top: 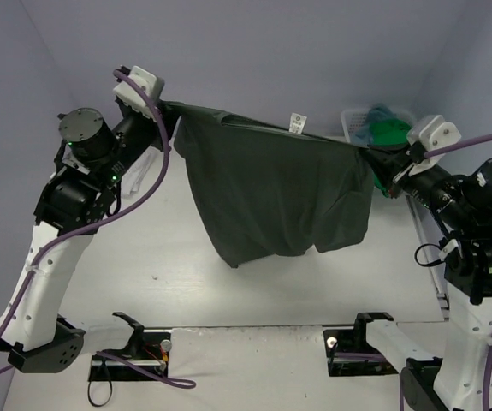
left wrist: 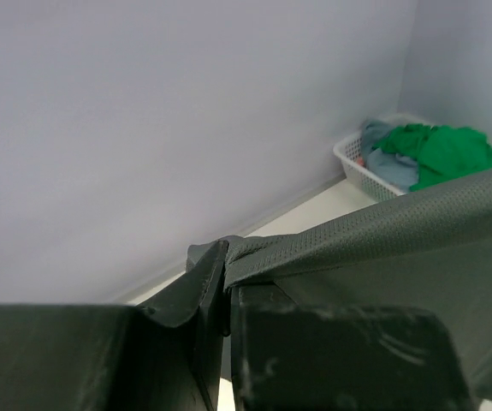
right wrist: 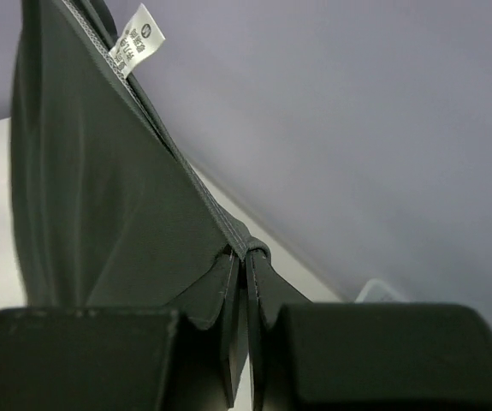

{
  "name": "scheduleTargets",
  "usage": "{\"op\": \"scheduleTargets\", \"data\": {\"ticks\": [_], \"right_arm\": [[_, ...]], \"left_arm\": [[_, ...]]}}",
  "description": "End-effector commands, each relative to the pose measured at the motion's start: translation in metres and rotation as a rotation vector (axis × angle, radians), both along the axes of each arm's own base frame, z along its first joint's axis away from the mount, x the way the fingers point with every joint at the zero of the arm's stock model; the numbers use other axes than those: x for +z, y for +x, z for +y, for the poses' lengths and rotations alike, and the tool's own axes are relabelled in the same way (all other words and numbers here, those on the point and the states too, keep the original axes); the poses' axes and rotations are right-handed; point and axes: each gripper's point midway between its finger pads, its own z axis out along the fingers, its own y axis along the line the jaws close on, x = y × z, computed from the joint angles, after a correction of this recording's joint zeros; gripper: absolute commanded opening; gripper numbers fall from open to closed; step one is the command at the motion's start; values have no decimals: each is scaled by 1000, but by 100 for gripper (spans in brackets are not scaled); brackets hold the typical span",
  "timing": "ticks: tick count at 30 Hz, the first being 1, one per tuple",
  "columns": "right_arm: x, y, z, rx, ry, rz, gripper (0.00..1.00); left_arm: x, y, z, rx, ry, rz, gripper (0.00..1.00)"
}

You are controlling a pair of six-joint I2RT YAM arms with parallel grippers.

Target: Fold and stack the t-shirts

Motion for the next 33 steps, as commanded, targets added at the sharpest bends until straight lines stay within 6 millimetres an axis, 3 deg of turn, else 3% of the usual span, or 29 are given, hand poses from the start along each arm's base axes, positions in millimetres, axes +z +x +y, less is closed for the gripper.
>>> {"op": "scheduleTargets", "data": {"ticks": [1,5,8,9,15,17,21,26,33], "right_arm": [[40,3,-19,-118,3,-158,0],[44,9,-23,-150,35,-160,0],[39,34,-33,-214,49,-131,0],[31,53,-35,-232,47,-95,0],[-4,122,-33,-227,55,66,0],[-4,131,-32,-222,58,69,0],[11,121,-32,-220,70,26,0],[39,83,-33,-223,66,-51,0],[60,20,-26,-173,62,-124,0]], "left_arm": [[62,-23,34,67,-93,-148,0],[87,-35,45,73,-123,-201,0],[95,-29,49,97,-120,-224,0],[95,-25,50,107,-117,-228,0],[66,33,43,194,-12,-204,0],[60,51,41,220,16,-194,0],[75,49,39,204,-17,-213,0],[91,33,45,203,-33,-239,0],[110,-22,70,196,-91,-296,0]]}}
